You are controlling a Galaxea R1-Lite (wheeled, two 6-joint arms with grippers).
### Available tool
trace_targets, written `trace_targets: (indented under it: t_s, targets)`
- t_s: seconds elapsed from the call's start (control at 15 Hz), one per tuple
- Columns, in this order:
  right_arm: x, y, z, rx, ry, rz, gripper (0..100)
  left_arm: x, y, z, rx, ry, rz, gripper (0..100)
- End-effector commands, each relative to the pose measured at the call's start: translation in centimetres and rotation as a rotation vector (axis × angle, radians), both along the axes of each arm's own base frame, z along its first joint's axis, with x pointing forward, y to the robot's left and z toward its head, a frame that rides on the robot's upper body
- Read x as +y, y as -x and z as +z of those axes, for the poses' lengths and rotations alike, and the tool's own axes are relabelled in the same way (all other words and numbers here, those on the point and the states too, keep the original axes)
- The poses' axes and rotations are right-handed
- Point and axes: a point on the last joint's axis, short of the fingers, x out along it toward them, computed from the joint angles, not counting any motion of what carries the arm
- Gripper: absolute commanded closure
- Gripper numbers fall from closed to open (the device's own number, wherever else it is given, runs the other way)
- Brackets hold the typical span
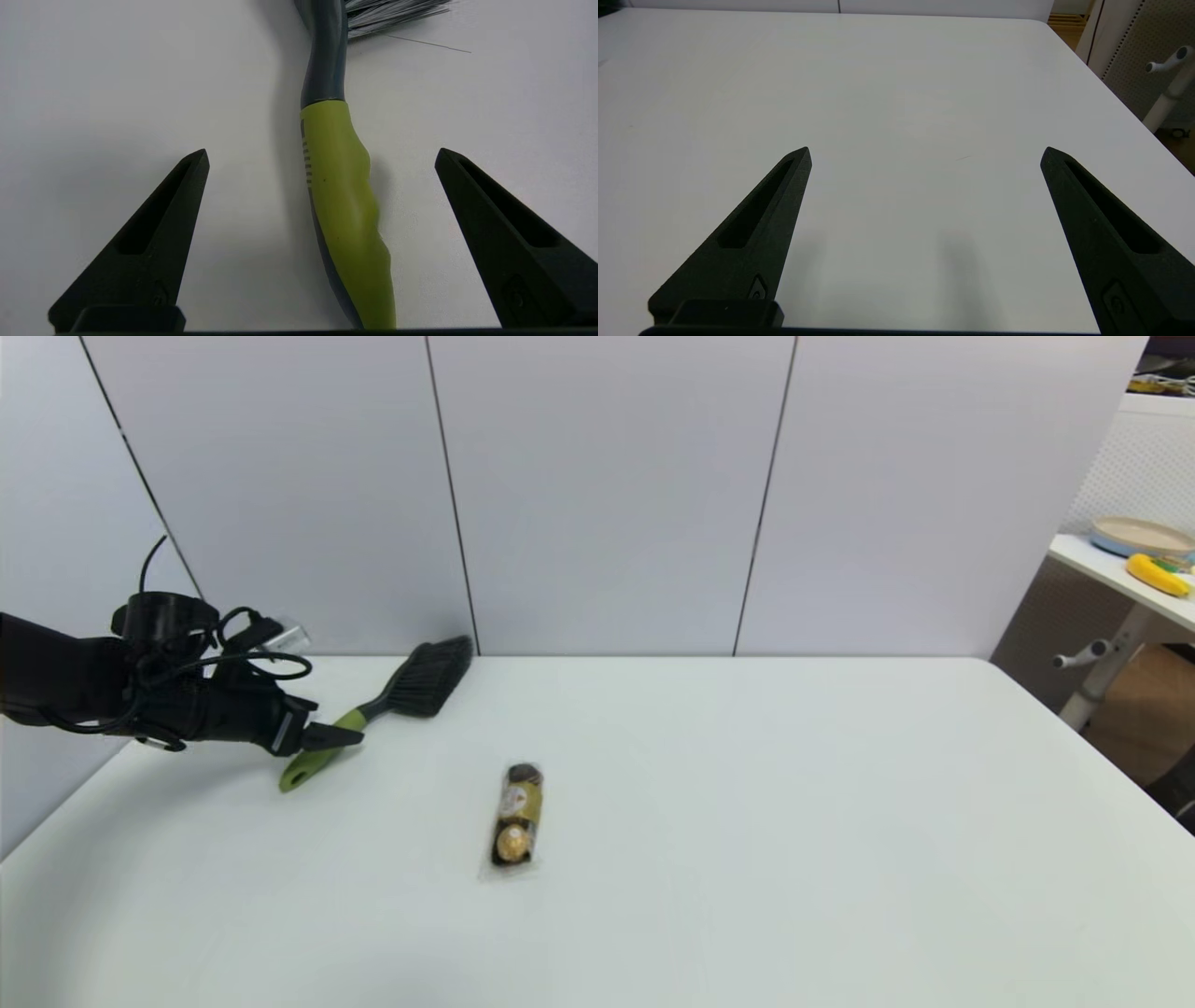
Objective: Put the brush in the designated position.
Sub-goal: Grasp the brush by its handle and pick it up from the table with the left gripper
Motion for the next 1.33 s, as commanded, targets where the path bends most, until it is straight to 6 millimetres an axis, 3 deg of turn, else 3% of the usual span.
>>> trace_targets:
  t_s: [0.07, 0.87, 0.93, 1.33]
  targets:
    - [0.0, 0.0, 0.0, 0.003, 0.001, 0.001, 0, -0.1, 0.1, -0.6, -0.004, 0.032, 0.024, 0]
    - [0.0, 0.0, 0.0, 0.003, 0.001, 0.001, 0, -0.2, -0.4, -1.4, 0.005, 0.039, 0.018, 0]
    - [0.0, 0.0, 0.0, 0.003, 0.001, -0.001, 0, -0.2, -0.4, -1.6, 0.006, 0.039, 0.018, 100]
    - [0.0, 0.0, 0.0, 0.003, 0.001, -0.001, 0, -0.2, -0.4, -2.2, 0.024, 0.042, 0.017, 100]
